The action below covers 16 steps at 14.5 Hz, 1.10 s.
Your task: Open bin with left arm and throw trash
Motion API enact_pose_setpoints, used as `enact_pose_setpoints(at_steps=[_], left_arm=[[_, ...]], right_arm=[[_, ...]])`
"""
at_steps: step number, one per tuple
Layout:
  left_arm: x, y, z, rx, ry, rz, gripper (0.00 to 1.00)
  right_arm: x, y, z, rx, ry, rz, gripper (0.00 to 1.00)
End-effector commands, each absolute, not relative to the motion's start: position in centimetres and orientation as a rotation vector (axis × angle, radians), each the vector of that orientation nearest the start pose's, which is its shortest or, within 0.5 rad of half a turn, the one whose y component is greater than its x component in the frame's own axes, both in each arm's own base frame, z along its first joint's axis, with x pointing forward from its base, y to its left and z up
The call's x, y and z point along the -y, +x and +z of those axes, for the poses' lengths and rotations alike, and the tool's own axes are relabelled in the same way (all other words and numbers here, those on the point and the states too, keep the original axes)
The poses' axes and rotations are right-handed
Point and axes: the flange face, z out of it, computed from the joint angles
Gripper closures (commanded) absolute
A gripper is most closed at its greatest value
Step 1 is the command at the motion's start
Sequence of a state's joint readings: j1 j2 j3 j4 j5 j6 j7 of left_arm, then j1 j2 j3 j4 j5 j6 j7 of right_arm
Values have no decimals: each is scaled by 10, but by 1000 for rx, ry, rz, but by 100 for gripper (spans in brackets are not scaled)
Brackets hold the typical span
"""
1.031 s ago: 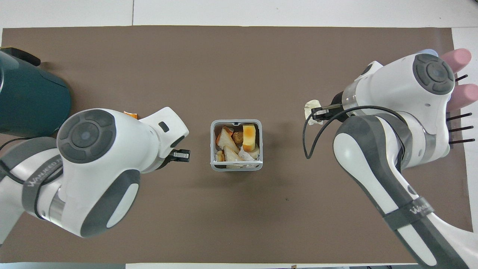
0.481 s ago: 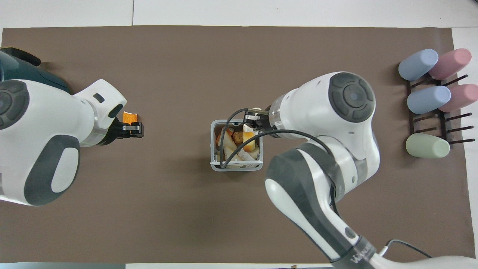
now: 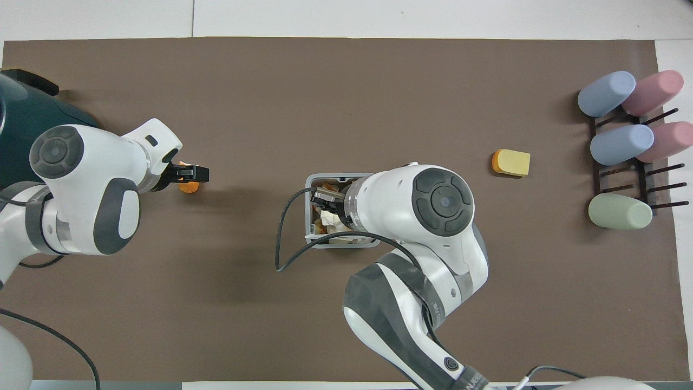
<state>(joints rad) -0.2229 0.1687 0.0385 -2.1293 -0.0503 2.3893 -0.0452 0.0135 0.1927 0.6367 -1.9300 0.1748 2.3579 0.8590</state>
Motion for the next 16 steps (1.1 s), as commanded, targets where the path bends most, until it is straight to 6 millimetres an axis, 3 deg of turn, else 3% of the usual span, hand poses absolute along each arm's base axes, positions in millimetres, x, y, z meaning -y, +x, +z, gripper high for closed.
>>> enact_pose_setpoints(at_steps=[1, 2, 3, 4, 6, 9, 11, 14, 16], left_arm=[[91, 569, 305, -281, -3146, -149, 7], [90, 569, 301, -290, -3144, -168, 26], [89, 571, 300, -290, -3143, -188, 72], [90, 571, 299, -297, -3142, -190, 100], [92, 572, 301, -297, -3142, -198, 100], [97, 572, 314, -302, -3143, -219, 100], [106, 571, 340, -301, -3147, -262, 100], [162, 574, 385, -251, -3173, -280, 100], [209, 569, 404, -245, -3188, -262, 100]], right_arm=[[-356, 511, 456, -492, -2740, -37, 32], [-345, 522, 465, -474, -2770, -61, 32], [-324, 540, 474, -437, -2825, -101, 32], [-303, 553, 484, -357, -2872, -103, 32], [-260, 576, 493, -167, -2941, -103, 32], [-173, 601, 479, 72, -3009, -103, 30], [-131, 594, 457, 238, -3037, -79, 29], [-97, 584, 414, 666, -3015, -101, 24], [-92, 566, 389, 735, -3033, -167, 23]])
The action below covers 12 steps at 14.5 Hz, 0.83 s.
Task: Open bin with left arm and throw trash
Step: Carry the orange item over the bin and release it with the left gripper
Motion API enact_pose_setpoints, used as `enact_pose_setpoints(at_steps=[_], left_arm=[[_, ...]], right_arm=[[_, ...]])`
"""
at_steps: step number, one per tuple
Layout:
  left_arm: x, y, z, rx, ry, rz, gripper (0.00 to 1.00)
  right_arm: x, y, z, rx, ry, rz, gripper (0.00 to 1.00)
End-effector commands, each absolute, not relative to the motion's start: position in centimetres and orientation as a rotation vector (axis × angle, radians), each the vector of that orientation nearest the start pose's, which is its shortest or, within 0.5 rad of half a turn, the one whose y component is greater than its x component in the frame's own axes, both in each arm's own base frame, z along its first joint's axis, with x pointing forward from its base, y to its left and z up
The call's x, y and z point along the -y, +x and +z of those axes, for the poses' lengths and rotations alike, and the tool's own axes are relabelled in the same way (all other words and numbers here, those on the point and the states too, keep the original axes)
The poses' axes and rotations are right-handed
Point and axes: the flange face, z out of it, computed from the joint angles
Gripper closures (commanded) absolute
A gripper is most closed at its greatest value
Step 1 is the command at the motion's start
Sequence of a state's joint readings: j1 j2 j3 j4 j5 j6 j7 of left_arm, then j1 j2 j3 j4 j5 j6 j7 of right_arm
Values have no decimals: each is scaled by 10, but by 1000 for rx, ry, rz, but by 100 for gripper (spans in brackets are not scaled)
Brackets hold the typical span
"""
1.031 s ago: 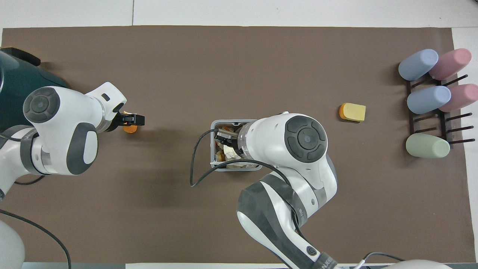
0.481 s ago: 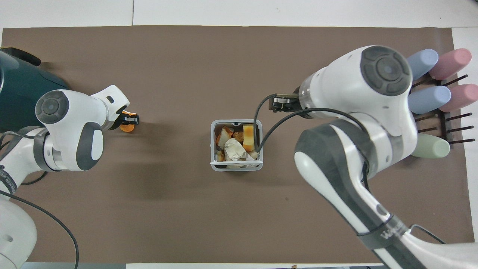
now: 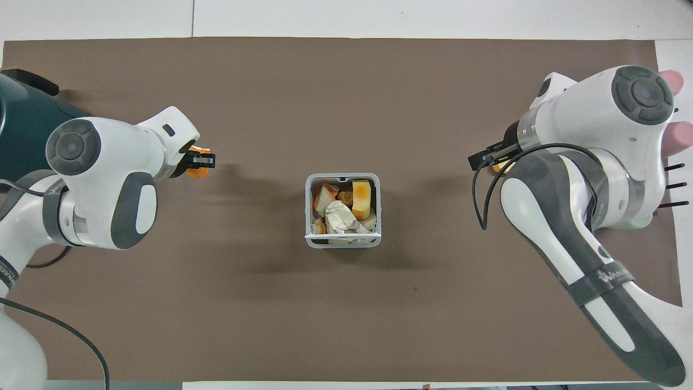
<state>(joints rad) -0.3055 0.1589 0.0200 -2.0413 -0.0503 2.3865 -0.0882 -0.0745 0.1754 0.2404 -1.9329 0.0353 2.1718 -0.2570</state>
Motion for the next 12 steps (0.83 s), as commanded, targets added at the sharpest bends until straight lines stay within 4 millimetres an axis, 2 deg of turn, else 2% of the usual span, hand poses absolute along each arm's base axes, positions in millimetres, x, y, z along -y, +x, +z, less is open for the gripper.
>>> enact_pose_setpoints(at_steps=[1, 3, 4, 5, 6, 8, 10, 11, 12], left_arm=[[235, 564, 411, -244, -3196, -257, 100], [291, 538, 416, -229, -3213, -235, 100], [311, 528, 418, -203, -3225, -240, 100], [335, 518, 425, -192, -3240, -254, 100], [349, 511, 429, -172, -3250, -259, 100], [381, 489, 432, -155, -3269, -256, 100], [396, 475, 431, -163, -3279, -242, 100], [401, 470, 431, -172, -3287, -229, 100], [406, 463, 430, -178, -3298, -214, 86]], right_arm=[[-87, 562, 378, 780, -3057, -180, 23], [-76, 568, 360, 842, -3095, -197, 25], [-72, 572, 357, 828, -3102, -231, 27], [-61, 576, 347, 738, -3116, -246, 27], [-50, 582, 340, 623, -3130, -286, 27], [-42, 587, 324, 422, -3142, -284, 27], [-47, 589, 314, 214, -3145, -268, 29], [-49, 589, 308, 166, -3143, -252, 29], [-50, 590, 304, 160, -3142, -245, 29]])
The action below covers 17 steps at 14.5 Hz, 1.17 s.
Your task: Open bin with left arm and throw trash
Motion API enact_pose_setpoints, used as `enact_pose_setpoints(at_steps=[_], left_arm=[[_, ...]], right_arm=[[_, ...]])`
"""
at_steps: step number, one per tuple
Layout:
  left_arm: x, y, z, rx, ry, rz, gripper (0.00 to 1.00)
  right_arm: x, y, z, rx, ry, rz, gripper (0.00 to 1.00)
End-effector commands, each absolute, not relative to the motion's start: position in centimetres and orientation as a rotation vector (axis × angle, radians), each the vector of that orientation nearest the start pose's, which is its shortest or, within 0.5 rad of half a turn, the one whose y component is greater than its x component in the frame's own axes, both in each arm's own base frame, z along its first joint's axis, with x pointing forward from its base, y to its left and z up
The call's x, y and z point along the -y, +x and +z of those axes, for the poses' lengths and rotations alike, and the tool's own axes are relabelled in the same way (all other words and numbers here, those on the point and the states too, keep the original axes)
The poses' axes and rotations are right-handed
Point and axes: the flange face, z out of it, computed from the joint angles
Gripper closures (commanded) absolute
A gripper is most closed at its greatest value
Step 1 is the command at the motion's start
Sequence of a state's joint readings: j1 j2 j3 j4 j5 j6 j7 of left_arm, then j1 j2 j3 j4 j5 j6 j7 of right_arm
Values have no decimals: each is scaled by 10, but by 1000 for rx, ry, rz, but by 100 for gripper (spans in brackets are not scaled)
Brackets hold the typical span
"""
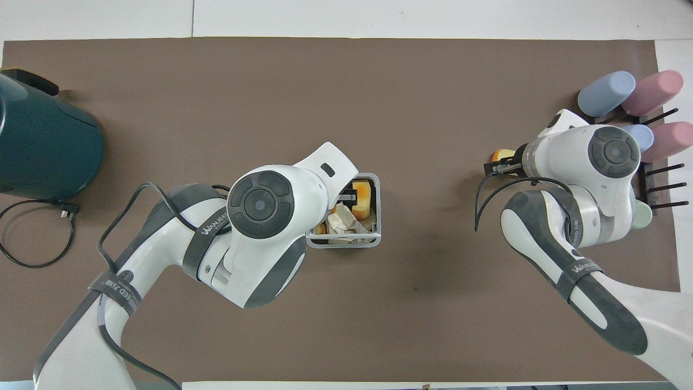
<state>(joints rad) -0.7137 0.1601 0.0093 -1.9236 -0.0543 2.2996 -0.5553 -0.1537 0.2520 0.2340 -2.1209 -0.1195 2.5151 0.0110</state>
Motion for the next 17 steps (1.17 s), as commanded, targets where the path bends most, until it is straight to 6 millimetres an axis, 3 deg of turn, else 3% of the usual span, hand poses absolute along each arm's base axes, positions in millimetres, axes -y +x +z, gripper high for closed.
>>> enact_pose_setpoints(at_steps=[1, 2, 3, 5, 7, 8, 9, 13, 15, 17], left_arm=[[411, 457, 429, -201, -3299, -213, 12], [412, 455, 429, -205, -3293, -196, 0], [412, 455, 429, -205, -3293, -194, 0], [410, 456, 429, -200, -3287, -180, 0], [394, 461, 446, -176, -3284, -174, 0], [374, 471, 456, -123, -3285, -178, 0], [350, 484, 468, -60, -3287, -189, 0], [251, 517, 497, 7, -3259, -157, 0], [198, 530, 502, -2, -3239, -110, 0], [151, 543, 507, -60, -3232, -135, 0]], right_arm=[[-51, 592, 301, 162, -3138, -252, 29], [-49, 593, 302, 160, -3135, -271, 30], [-49, 594, 302, 162, -3135, -273, 35], [-50, 596, 300, 204, -3149, -281, 51], [-47, 597, 296, 234, -3165, -276, 77], [-46, 597, 296, 235, -3166, -273, 94], [-46, 597, 296, 235, -3166, -273, 100], [-47, 598, 302, 265, -3185, -248, 100], [-48, 611, 335, 249, -3216, -170, 100], [-68, 620, 374, 245, -3225, -99, 100]])
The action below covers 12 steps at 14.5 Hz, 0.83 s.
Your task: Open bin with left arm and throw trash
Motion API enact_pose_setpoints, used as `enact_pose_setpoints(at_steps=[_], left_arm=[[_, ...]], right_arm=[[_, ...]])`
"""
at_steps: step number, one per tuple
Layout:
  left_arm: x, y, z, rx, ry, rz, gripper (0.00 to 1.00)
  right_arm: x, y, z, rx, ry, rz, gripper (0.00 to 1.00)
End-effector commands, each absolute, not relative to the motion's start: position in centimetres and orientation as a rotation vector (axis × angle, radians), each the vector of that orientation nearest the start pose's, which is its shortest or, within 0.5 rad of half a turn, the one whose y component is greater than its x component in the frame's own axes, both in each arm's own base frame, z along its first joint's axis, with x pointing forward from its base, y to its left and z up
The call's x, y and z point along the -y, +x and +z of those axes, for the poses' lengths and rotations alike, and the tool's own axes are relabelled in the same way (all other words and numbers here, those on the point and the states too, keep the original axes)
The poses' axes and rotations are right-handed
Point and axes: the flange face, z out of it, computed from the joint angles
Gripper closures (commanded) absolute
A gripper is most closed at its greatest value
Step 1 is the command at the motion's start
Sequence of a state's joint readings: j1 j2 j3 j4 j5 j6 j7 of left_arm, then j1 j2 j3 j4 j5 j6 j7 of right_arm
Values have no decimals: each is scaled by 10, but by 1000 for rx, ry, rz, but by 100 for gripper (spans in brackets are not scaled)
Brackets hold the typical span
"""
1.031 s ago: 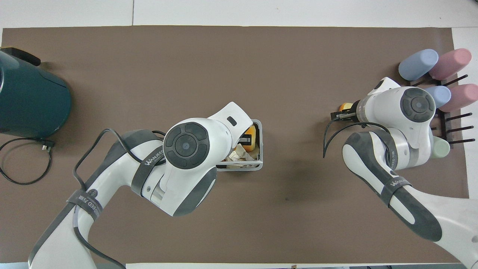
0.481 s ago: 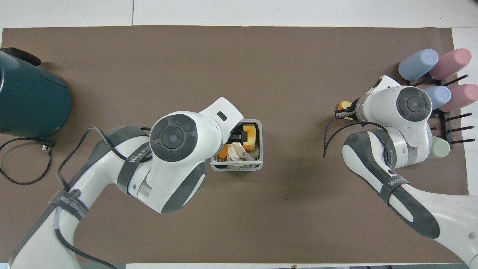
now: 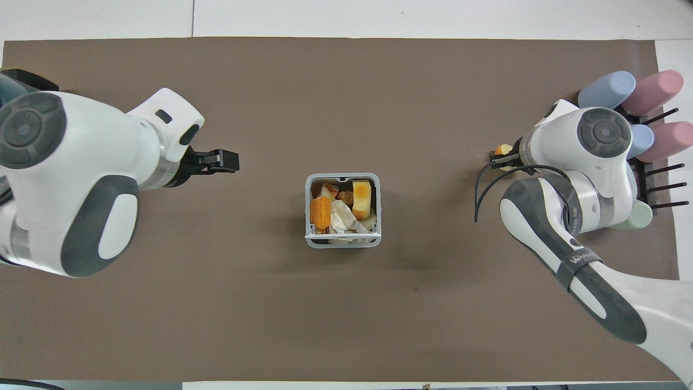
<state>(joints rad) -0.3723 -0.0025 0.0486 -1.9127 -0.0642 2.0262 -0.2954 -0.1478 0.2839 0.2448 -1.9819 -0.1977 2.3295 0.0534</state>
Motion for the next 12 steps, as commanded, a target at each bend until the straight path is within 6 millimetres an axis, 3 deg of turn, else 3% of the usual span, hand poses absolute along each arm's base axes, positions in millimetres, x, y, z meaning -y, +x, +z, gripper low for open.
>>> enact_pose_setpoints(at_steps=[1, 4, 6, 11, 12], left_arm=[[127, 548, 509, -54, -3228, -131, 0], [61, 555, 518, -104, -3216, -122, 0], [29, 555, 541, -112, -3207, -109, 0], [0, 552, 600, -87, -3187, -93, 0], [0, 549, 611, -93, -3180, -78, 0]], right_arm=[[-85, 619, 391, 212, -3213, -90, 100], [-160, 617, 438, -57, -3093, -43, 100], [-228, 599, 453, -197, -3054, -53, 100], [-340, 560, 463, -457, -2865, -108, 100], [-354, 551, 461, -476, -2842, -111, 100]])
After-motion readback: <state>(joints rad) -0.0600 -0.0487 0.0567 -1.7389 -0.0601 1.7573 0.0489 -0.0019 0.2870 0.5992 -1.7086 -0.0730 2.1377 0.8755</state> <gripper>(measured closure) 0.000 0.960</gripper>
